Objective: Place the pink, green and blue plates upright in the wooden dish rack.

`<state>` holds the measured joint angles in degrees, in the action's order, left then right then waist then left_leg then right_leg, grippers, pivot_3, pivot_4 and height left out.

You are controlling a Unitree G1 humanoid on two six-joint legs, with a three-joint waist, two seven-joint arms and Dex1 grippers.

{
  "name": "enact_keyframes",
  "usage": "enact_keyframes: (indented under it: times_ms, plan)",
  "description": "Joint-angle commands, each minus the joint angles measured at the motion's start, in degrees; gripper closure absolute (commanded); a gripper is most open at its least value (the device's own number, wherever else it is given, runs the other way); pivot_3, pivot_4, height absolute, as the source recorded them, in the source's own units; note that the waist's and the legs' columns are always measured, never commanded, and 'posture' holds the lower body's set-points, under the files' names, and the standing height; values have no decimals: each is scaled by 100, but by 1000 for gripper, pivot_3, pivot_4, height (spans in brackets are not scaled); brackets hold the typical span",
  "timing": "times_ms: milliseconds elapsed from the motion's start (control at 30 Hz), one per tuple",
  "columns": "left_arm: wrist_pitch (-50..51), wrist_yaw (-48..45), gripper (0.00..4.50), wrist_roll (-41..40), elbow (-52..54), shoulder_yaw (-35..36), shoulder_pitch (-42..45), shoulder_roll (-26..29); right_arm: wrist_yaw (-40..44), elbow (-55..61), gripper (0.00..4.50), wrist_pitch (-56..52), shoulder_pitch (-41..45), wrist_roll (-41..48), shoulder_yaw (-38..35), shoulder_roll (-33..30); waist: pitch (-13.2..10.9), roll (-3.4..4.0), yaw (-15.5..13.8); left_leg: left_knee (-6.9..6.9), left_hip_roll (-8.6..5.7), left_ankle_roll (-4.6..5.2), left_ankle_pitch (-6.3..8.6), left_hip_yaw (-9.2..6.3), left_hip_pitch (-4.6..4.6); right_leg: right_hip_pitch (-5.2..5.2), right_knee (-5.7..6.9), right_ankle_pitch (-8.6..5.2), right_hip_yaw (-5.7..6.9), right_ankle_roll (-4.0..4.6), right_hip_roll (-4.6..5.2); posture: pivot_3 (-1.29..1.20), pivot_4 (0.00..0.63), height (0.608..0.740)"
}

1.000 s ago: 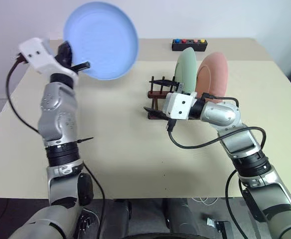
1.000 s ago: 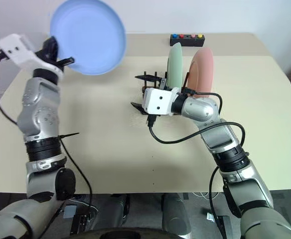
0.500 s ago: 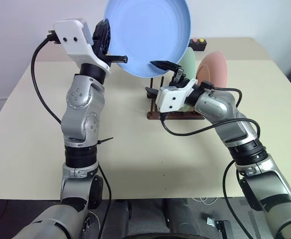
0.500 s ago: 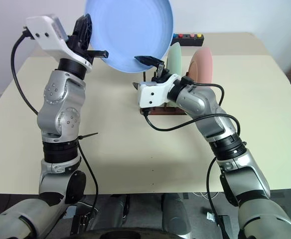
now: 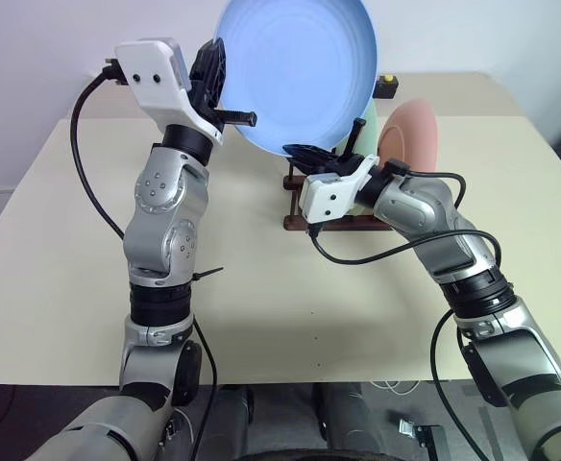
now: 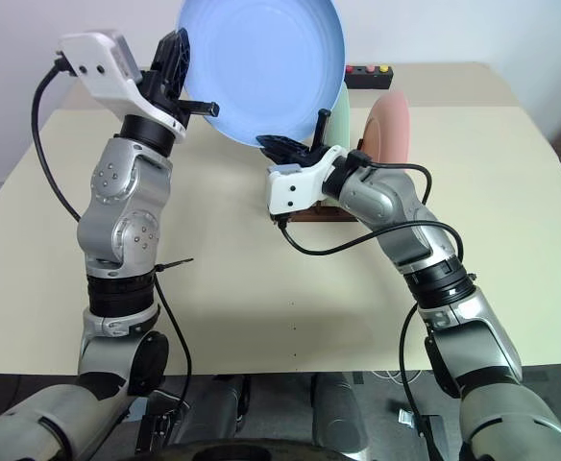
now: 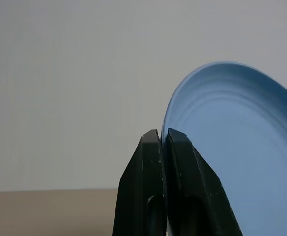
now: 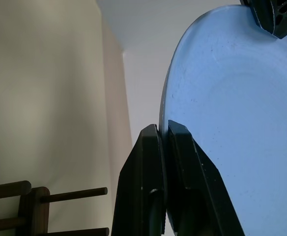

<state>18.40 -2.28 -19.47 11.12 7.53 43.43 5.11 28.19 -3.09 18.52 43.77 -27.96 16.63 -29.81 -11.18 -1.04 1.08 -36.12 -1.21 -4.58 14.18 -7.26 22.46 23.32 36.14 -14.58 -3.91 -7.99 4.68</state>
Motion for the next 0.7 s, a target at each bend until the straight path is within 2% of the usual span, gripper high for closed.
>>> enact_keyframes:
  times_ms: [33, 233, 433, 567, 700]
  plan:
    - [-147, 87, 3061, -254, 150, 373, 106, -14, -141, 93, 4500, 69, 63, -56, -82, -4, 0, 0, 5, 0, 0, 0, 0, 0, 0, 0, 0, 0, 0, 0, 0, 0, 150, 740]
    - [-322, 571, 43, -494, -165, 1233, 335, 151, -146, 88, 4500, 170, 76, -78, -73, -16, -1, -1, 2, 0, 0, 0, 0, 0, 0, 0, 0, 0, 0, 0, 0, 0, 150, 740]
    - [-558, 432, 43, -78, -872, 1549, 93, 1033, -137, 162, 4500, 254, 119, 159, -161, 65, 0, 0, 12, 1, 0, 0, 0, 0, -1, 1, 0, 0, 0, 0, -1, 0, 150, 740]
    - [-391, -398, 43, 131, -1284, 1265, -743, 1700, 110, 442, 4500, 12, 204, 1180, -411, 385, -1, 3, 40, 5, 0, 0, 0, 0, -3, 1, 1, 0, 0, 0, -1, 0, 150, 740]
    - [-424, -1295, 43, 140, -1101, 730, -1515, 1910, 403, 834, 4500, -452, 284, 2157, -622, 709, -2, 1, 56, 5, 1, 0, 0, -3, 0, 0, 2, 0, 0, 1, 0, 0, 150, 740]
